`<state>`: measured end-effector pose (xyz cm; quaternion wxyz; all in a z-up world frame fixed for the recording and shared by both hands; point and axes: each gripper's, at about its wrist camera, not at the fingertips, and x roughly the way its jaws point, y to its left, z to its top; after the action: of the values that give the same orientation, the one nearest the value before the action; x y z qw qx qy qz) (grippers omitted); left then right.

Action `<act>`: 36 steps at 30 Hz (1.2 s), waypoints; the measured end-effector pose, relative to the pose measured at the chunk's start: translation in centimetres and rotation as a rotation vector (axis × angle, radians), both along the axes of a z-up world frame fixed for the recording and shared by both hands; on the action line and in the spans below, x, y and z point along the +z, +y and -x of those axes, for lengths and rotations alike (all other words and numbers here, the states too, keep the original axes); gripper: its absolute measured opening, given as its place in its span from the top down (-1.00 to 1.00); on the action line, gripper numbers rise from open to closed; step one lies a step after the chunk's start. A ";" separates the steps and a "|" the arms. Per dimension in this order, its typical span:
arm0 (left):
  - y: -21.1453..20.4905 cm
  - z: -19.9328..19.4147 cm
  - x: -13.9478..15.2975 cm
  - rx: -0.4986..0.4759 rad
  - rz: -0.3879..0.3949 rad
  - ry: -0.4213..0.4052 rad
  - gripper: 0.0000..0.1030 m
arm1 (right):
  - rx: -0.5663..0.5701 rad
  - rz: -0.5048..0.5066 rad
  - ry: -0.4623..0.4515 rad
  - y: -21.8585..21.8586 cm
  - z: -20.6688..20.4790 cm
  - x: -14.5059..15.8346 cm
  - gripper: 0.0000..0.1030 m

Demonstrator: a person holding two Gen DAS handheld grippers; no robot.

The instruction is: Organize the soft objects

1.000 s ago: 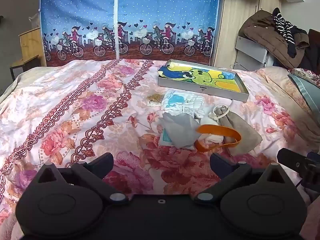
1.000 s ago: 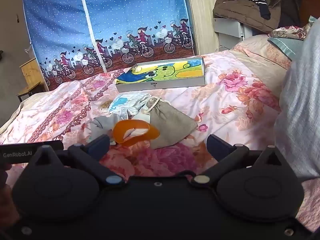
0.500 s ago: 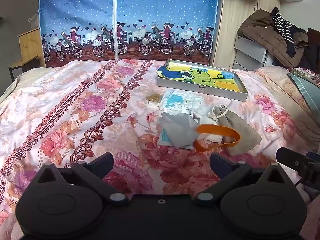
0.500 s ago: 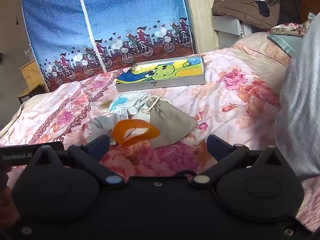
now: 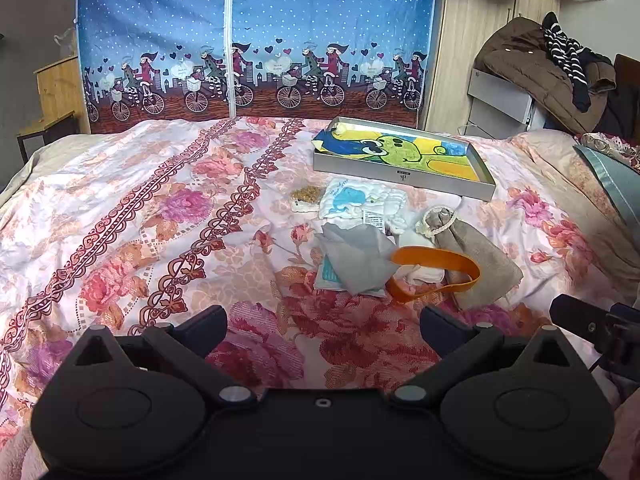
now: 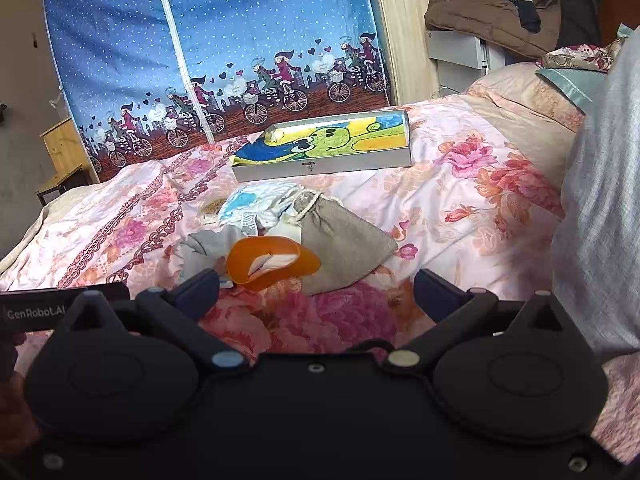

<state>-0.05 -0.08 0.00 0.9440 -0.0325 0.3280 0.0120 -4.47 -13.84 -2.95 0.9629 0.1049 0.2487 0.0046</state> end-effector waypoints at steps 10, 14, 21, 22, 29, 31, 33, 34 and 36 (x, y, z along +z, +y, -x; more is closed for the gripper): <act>0.0 0.0 0.0 0.000 0.001 0.002 -0.99 | 0.004 0.004 0.003 0.2 0.0 0.0 -0.99; 0.0 0.0 0.0 0.000 0.002 0.003 -0.99 | 0.004 0.004 0.003 0.2 0.0 -0.1 -0.99; 0.0 0.0 0.0 0.000 0.001 0.003 -0.99 | 0.007 0.005 0.004 0.3 0.1 -0.1 -0.99; 0.0 0.0 0.0 0.000 0.001 0.003 -0.99 | 0.007 0.005 0.005 0.3 0.1 -0.1 -0.99; 0.0 -0.1 0.0 0.001 0.002 0.004 -0.99 | 0.007 0.005 0.005 0.3 0.1 -0.1 -0.99; 0.0 -0.1 0.0 0.000 0.002 0.005 -0.99 | 0.007 0.005 0.005 0.3 0.1 -0.1 -0.99; 0.0 -0.1 0.0 0.000 0.003 0.004 -0.99 | 0.007 0.004 0.005 0.3 0.1 -0.1 -0.99; 0.0 -0.1 0.0 0.000 0.002 0.005 -0.99 | 0.007 0.005 0.005 0.3 0.1 -0.1 -0.99; 0.0 -0.1 0.0 0.000 0.003 0.005 -0.99 | 0.007 0.005 0.005 0.3 0.1 -0.1 -0.99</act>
<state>0.01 -0.04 0.00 0.9431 -0.0339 0.3305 0.0116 -4.56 -13.56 -3.01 0.9624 0.1018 0.2516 0.0071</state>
